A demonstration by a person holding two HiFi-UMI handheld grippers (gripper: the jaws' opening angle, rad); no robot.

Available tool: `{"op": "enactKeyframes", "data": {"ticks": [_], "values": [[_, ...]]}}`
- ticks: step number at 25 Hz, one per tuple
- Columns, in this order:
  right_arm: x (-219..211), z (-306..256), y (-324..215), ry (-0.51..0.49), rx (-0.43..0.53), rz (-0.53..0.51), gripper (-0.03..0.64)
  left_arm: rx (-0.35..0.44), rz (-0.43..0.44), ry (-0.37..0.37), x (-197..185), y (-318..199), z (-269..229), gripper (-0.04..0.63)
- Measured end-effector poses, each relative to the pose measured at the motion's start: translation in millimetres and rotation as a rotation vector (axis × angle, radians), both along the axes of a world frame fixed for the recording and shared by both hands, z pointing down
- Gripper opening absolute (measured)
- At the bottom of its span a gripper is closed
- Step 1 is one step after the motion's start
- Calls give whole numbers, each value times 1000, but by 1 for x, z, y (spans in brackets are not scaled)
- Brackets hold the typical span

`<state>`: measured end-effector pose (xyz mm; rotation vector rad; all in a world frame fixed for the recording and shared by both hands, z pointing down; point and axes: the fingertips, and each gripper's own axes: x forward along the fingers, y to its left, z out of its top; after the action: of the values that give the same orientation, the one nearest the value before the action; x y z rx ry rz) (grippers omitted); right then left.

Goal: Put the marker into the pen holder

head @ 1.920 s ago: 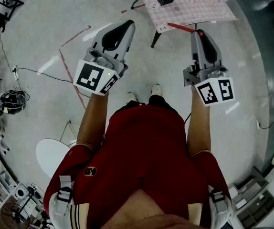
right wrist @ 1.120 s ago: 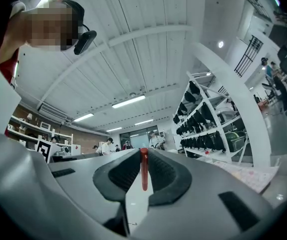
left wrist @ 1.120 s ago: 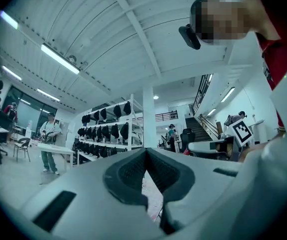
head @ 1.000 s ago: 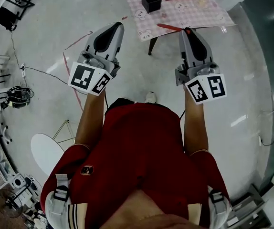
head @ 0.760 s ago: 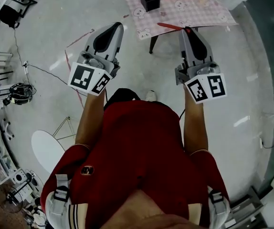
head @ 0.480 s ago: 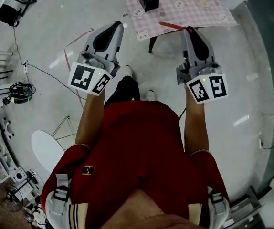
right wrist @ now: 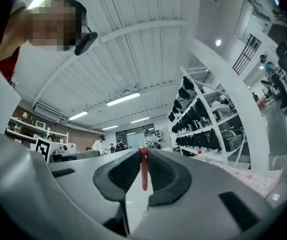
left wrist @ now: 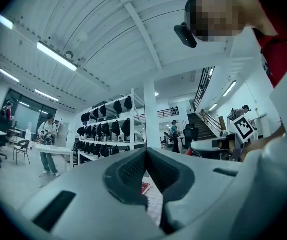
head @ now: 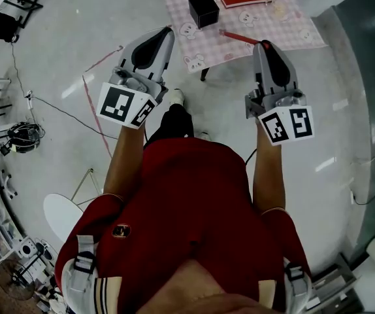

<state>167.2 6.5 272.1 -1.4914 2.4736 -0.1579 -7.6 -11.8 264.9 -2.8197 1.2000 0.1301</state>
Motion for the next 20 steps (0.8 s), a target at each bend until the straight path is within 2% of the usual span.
{"op": "enactKeyframes", "data": {"ticks": [11, 20], "values": [[-26, 9, -82, 51, -56, 83, 44, -4, 80, -1, -27, -96, 7, 6], [-53, 29, -140, 95, -102, 145, 44, -18, 165, 4, -47, -155, 17, 6]]}}
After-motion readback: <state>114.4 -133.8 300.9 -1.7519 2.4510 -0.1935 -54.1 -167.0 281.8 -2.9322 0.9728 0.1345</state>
